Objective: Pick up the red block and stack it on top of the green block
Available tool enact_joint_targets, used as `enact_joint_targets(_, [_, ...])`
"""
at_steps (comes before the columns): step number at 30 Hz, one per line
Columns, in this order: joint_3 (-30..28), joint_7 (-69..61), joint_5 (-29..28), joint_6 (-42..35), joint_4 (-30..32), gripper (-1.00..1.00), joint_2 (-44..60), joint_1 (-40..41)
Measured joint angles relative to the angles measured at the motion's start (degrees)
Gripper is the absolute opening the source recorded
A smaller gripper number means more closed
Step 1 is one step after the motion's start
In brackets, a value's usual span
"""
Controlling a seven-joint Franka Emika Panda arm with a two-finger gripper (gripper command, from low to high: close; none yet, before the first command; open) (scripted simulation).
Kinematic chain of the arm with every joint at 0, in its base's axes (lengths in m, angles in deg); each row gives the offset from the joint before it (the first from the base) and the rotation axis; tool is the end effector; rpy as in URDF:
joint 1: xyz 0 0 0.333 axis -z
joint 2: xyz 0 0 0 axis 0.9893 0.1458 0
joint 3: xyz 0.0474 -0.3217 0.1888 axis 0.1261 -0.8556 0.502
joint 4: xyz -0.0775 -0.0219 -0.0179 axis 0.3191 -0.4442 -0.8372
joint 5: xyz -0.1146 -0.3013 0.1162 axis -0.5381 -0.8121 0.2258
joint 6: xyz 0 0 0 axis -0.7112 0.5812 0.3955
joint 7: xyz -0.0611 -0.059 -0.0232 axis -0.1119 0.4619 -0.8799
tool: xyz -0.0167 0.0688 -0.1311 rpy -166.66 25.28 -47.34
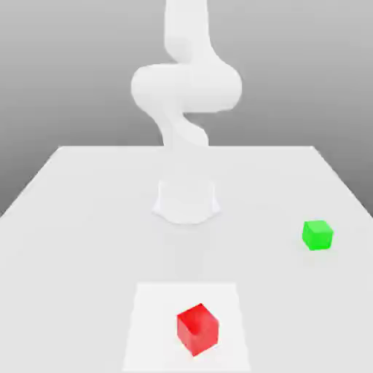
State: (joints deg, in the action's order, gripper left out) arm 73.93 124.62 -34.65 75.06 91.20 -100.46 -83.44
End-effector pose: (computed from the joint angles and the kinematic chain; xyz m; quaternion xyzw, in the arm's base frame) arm 0.3188 -0.0020 0.6841 -0.8728 0.3372 -0.3233 0.1414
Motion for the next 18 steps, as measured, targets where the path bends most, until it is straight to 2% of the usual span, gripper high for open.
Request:
enact_joint_targets(10, [-4.7, -14.9, 3.1, 9.6, 6.7, 0.0, 21.2, -6.0])
enact_joint_targets(18, [-5.6, -25.6, 4.3, 17.2, 11.9, 0.0, 37.8, -8.1])
